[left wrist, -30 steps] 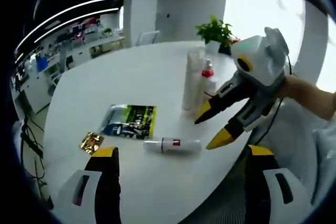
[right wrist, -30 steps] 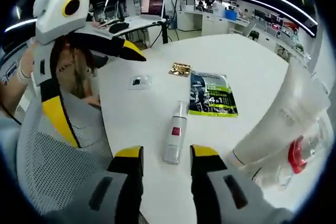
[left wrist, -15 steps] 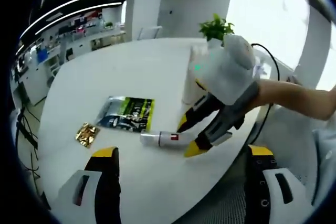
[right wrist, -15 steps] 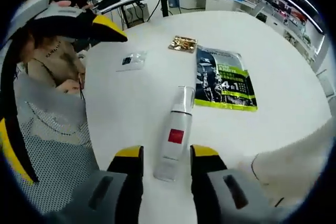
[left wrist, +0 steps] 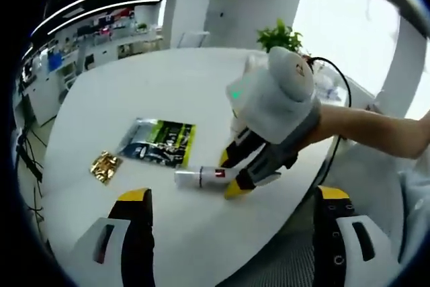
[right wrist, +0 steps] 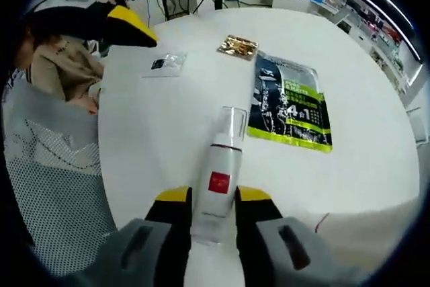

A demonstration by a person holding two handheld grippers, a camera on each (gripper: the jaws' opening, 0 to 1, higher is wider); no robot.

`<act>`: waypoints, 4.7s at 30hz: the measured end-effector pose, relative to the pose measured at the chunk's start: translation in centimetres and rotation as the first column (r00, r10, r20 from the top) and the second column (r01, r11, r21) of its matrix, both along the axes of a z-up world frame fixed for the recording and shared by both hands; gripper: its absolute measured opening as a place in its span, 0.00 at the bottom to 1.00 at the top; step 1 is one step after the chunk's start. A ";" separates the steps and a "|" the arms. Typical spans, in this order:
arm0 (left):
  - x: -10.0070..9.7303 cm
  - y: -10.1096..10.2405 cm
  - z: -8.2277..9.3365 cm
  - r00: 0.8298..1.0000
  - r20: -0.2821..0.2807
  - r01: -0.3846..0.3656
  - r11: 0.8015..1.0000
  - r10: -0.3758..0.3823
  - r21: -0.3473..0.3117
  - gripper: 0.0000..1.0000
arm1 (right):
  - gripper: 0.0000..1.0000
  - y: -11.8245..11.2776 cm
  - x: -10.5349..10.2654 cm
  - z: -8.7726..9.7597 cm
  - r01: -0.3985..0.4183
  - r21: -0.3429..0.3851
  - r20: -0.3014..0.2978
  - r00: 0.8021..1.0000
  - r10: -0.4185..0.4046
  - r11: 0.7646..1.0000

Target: Arrange the skincare products in the storage area until every visible bottle or jar stands upright without overlapping.

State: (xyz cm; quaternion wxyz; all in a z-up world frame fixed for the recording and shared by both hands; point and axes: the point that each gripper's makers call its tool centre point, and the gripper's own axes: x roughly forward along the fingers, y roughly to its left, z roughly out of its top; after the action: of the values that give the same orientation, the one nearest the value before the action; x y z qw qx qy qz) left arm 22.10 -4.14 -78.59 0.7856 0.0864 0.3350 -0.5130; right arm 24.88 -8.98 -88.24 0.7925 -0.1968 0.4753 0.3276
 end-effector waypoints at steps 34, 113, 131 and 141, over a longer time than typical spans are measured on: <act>-0.9 -1.8 2.6 0.995 -0.103 -0.028 0.982 0.009 -0.188 0.77 | 0.19 -0.9 -1.9 7.6 0.158 0.416 0.159 0.957 -0.243 0.896; 1.6 -12.8 1.8 0.975 -0.223 -0.080 0.909 -0.014 -0.408 0.18 | 0.20 -5.9 -2.7 10.0 0.221 0.392 0.399 0.834 -0.381 0.893; 3.1 -11.1 1.2 0.988 -0.130 -0.125 0.933 0.085 -0.336 0.17 | 0.16 -5.5 -3.1 9.9 0.198 0.364 0.407 0.845 -0.347 0.910; 3.7 -10.1 0.3 0.984 -0.118 -0.166 0.943 0.137 -0.288 0.17 | 0.12 -6.1 -2.8 11.7 0.215 0.429 0.439 0.799 -0.410 0.877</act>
State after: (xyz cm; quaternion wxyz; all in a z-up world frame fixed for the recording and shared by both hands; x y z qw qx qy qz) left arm 25.84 -14.23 -78.26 0.8098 -0.0832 0.2972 -0.4991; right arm 22.10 -15.07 -76.54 0.9563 -0.0471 0.2028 0.2055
